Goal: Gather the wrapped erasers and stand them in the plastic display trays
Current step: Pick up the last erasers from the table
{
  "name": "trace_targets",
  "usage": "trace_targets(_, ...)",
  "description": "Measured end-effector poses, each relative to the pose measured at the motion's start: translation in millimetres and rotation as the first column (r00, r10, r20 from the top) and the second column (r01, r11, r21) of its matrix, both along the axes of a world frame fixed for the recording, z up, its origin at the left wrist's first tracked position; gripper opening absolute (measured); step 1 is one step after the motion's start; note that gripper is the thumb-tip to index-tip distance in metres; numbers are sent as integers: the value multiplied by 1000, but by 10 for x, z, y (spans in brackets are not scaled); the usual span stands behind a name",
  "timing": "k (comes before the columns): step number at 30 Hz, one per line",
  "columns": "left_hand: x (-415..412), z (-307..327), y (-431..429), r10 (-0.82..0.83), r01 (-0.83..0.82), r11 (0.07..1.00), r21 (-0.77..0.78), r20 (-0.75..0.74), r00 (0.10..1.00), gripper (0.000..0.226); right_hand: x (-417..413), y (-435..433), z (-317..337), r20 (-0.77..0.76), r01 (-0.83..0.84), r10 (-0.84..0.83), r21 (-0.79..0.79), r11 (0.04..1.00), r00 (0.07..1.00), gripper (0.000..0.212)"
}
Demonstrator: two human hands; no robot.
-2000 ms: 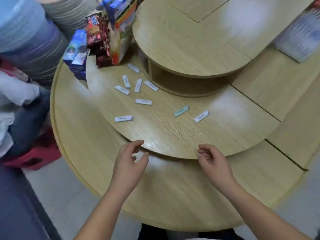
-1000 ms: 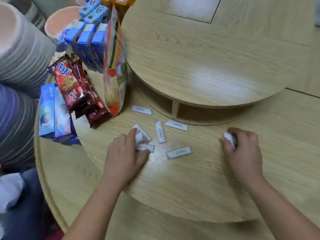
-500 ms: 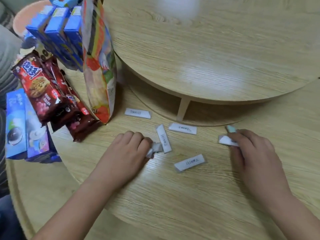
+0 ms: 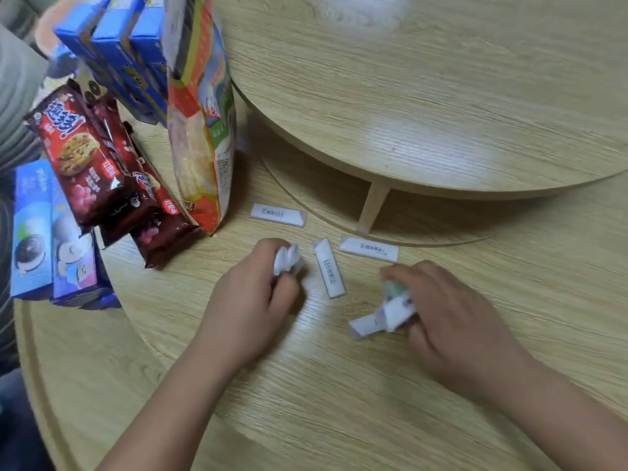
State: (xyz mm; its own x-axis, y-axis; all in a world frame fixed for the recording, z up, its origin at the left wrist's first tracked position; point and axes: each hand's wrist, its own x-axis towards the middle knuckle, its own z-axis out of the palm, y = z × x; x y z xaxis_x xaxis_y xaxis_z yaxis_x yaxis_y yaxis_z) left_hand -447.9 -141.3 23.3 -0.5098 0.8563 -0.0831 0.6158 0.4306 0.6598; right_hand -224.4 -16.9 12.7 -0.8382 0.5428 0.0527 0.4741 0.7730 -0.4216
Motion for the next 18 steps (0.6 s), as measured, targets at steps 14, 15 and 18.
trace_targets(14,290,78,473,276,-312,892,-328,-152,949,36,-184,249,-121,80,-128,115,182,975,990,28)
trace_targets(15,274,76,475,288,-314,894,-321,-126,949,31,-198,273,-123,93,-137,118,224,965,989,25)
trace_targets(18,241,56,428,249,-274,926,-259,-126,960,24,-219,317,-111,98,-125,103,256,958,990,28)
